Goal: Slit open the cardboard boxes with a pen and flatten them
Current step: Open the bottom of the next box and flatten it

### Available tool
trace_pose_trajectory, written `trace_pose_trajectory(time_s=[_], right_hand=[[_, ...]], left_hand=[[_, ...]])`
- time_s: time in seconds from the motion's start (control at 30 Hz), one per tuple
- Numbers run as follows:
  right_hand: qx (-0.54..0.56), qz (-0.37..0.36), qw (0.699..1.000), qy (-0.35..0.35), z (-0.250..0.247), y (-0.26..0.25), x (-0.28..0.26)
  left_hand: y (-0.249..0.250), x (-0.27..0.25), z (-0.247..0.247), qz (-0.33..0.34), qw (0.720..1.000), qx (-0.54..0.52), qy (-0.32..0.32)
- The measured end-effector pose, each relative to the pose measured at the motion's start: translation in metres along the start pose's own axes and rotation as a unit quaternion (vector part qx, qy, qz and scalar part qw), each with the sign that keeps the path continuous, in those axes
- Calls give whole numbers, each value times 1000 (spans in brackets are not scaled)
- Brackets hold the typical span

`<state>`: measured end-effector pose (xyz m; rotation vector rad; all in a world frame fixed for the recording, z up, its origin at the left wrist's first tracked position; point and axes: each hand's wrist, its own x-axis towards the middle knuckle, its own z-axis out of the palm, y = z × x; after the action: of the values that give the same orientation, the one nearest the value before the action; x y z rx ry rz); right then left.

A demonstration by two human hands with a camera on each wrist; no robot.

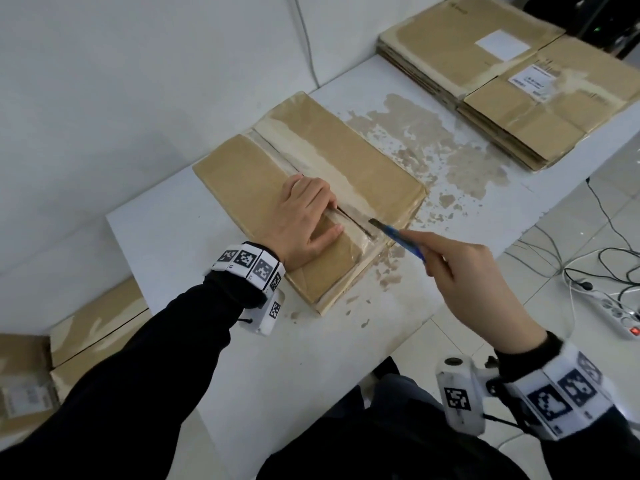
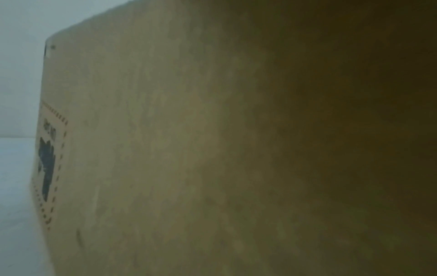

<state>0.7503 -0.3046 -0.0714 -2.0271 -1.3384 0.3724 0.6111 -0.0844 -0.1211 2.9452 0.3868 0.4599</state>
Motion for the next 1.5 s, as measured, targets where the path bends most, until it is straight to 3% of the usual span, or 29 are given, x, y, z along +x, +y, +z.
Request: trace_pose_trajectory(time_s=[0.1, 0.23, 0.33, 0.4, 0.47, 0.5, 0.63, 0.73, 0.8, 0.87, 0.93, 1.07, 1.13, 1.2, 1.23, 1.3, 1.43, 1.5], right_hand=[[69, 88, 988, -103, 11, 10, 4], [267, 211, 924, -177, -12, 27, 1], [245, 191, 936, -168, -11, 29, 5], [215, 146, 933, -248, -5, 23, 4], [207, 118, 911, -336, -10, 21, -4], [209, 122, 914, -326, -18, 24, -8], [199, 154, 958, -140, -45, 45, -7], [159, 123, 972, -120, -39, 46, 2], [130, 77, 978, -143, -31, 41, 6], [114, 37, 979, -166, -22, 37, 10], [86, 0, 980, -182, -16, 37, 14], [42, -84, 979, -179, -19, 46, 20], [28, -105, 980, -166, -27, 55, 23], [26, -120, 979, -165, -32, 63, 29], [22, -126, 977, -170, -32, 65, 33], [18, -134, 975, -176, -30, 66, 38], [-29, -149, 977, -150, -30, 70, 40], [-66, -157, 974, -149, -31, 69, 39]], left_hand=[[0, -1, 1, 2, 1000, -5, 6], [0, -1, 0, -1, 1000, -5, 8], [1, 0, 0, -2, 1000, -6, 17], [3, 1, -1, -9, 1000, -11, 27], [5, 3, -3, -18, 999, -15, 38], [5, 3, -3, -18, 999, -16, 40], [1, 1, 0, -11, 1000, -6, 24], [3, -4, 0, -24, 1000, 18, 6], [9, -5, -5, -66, 996, -6, -61], [15, 6, -10, -156, 971, -35, -180], [17, 26, -16, -268, 927, -104, -239], [12, 54, -22, -488, 788, -333, -174], [19, 59, -21, -537, 738, -376, -157], [31, 63, -16, -573, 704, -409, -95], [37, 65, -11, -582, 696, -418, -50], [45, 63, -2, -576, 703, -416, 17], [51, 56, 5, -566, 667, -479, 76], [53, 55, 6, -564, 664, -481, 100]])
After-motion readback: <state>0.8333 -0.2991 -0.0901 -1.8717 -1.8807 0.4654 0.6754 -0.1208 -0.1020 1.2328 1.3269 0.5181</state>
